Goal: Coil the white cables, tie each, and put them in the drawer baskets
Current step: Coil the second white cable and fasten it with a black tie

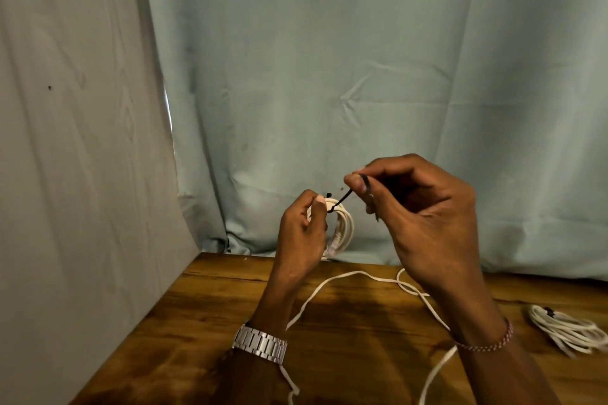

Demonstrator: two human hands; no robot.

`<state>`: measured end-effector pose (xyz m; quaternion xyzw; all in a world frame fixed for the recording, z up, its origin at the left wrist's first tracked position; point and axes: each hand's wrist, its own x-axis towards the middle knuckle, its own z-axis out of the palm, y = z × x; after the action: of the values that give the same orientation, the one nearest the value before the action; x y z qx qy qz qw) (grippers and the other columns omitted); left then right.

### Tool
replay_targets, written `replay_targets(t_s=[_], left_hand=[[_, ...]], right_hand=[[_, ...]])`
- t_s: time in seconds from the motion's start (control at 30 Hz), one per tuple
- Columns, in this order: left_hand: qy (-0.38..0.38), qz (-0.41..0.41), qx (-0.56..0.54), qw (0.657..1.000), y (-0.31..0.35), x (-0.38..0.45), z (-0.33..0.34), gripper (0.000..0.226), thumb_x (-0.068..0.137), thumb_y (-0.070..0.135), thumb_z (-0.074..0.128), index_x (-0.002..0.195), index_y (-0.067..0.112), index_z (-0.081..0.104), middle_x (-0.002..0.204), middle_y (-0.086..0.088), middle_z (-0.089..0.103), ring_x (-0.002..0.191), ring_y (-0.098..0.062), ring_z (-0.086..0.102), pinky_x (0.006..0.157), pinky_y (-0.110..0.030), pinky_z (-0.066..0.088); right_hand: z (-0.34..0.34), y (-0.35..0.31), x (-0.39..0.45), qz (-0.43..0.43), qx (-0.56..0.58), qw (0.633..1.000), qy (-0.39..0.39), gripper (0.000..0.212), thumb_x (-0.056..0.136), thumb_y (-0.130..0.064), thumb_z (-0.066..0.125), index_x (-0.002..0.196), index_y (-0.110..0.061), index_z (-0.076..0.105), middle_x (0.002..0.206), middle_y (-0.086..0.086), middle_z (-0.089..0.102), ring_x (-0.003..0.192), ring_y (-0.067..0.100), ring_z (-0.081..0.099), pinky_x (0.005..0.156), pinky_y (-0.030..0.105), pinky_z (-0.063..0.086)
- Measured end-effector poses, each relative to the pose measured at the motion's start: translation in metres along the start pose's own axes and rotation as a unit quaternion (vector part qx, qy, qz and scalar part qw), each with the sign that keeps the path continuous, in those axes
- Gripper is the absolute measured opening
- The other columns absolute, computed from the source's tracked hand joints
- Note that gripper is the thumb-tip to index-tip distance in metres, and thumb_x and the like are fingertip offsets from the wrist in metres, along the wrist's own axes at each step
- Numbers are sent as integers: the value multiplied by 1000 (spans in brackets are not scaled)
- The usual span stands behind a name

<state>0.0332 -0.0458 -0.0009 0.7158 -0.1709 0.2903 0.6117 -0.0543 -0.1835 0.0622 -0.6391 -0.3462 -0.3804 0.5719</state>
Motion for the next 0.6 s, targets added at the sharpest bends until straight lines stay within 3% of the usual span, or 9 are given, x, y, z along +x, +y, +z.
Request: replay_targets(t_s=[0.13, 0.3, 0.47, 0.6], left_hand=[[4, -8, 10, 1000, -5, 1, -2, 22, 106, 29, 43, 93, 23, 59, 59, 13, 52, 54, -7, 45, 51, -25, 40], [13, 6, 21, 1000, -4, 1, -2, 23, 106, 27, 44, 95, 15, 60, 63, 9, 51, 54, -4, 46, 53, -23, 42], [23, 24, 28, 999, 3, 1, -3, 23, 106, 25, 44, 95, 14, 60, 65, 6, 50, 55, -2, 46, 52, -16, 40], [21, 25, 19, 999, 7, 2, -4, 24, 106, 27, 43, 95, 14, 60, 64, 9, 50, 55, -3, 45, 53, -21, 41]], right_hand=[[-1, -9, 0, -9, -14, 1000, 2, 10, 85, -12, 76, 94, -16, 75, 86, -11, 74, 76, 9, 72, 65, 13, 53], [0, -14, -2, 6, -1, 1000, 14, 8, 86, -14, 75, 94, -15, 74, 92, -8, 76, 87, 9, 74, 70, 19, 58], [-1, -22, -2, 20, 17, 999, 34, 18, 85, -15, 75, 93, -17, 59, 80, 8, 70, 72, 21, 72, 58, 26, 57], [-4, -22, -1, 63, 7, 998, 0, 18, 87, -11, 73, 104, -15, 73, 78, 1, 74, 65, 15, 72, 56, 20, 56]])
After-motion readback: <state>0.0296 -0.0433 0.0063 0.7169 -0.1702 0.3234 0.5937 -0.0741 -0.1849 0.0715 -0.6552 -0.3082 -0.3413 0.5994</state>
